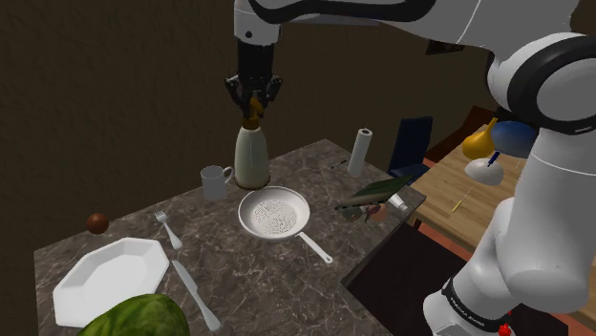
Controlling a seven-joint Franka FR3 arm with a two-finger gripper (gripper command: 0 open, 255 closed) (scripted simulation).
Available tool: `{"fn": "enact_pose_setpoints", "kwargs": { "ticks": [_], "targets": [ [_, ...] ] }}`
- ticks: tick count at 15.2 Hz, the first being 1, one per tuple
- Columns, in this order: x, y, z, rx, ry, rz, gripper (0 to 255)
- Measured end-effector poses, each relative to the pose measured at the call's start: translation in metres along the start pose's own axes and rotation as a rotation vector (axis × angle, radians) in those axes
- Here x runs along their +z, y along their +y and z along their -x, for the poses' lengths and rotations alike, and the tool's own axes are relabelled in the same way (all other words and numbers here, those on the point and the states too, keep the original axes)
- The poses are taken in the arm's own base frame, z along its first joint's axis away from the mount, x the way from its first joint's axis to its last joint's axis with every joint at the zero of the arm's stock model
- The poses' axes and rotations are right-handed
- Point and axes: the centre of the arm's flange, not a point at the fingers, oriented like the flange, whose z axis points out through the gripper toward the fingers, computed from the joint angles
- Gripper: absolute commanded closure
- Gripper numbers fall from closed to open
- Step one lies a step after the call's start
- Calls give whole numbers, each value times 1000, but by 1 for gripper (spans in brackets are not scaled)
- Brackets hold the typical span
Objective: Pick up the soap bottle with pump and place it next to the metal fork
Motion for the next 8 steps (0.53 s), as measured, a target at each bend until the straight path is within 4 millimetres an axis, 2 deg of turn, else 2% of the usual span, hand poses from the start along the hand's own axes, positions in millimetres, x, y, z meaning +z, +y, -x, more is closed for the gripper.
{"fn": "enact_pose_setpoints", "kwargs": {
  "ticks": [8],
  "targets": [
    [47, -94, 3, 0, 0, 0, 255]
  ]
}}
